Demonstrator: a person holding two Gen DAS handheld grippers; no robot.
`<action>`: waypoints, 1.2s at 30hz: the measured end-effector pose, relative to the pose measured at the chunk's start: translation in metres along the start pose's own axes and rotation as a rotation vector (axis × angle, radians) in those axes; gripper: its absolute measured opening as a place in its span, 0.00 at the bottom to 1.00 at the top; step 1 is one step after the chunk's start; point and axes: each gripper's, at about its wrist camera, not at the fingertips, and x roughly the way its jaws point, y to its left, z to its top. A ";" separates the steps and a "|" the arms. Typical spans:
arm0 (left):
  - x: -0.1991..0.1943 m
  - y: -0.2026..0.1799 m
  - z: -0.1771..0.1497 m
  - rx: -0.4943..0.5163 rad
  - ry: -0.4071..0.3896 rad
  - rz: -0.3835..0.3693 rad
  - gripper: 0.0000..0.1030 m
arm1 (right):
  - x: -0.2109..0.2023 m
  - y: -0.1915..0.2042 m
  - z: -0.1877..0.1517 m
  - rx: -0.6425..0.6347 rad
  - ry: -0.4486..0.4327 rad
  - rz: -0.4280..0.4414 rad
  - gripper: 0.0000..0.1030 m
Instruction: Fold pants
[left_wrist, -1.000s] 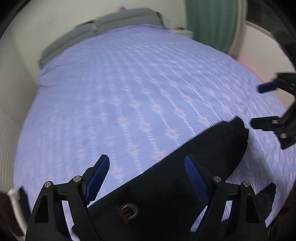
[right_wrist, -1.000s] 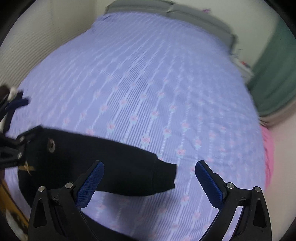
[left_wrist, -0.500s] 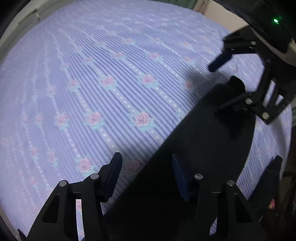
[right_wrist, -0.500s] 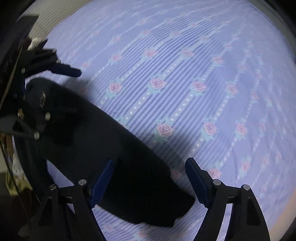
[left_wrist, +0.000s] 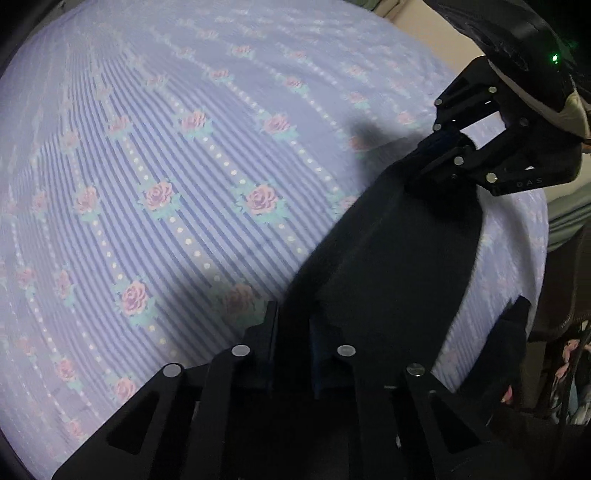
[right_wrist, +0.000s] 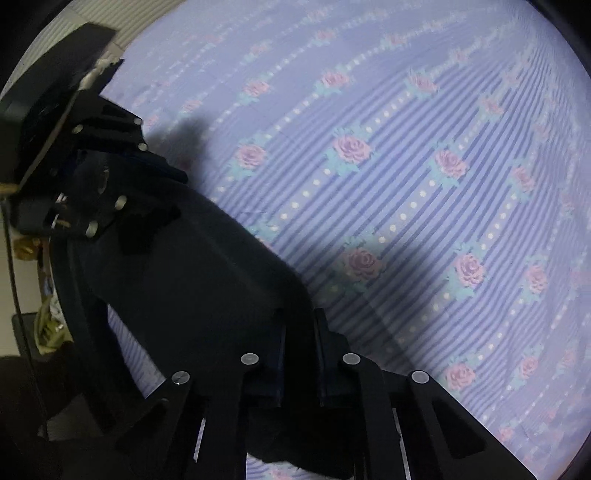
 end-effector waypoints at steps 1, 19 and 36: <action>0.002 -0.004 0.006 0.005 -0.005 0.002 0.13 | -0.004 0.005 -0.002 -0.007 -0.013 -0.011 0.12; -0.112 -0.133 -0.100 0.126 -0.288 0.235 0.12 | -0.112 0.156 -0.085 -0.237 -0.289 -0.474 0.10; -0.080 -0.227 -0.210 0.130 -0.288 0.205 0.12 | -0.060 0.287 -0.215 -0.441 -0.372 -0.763 0.10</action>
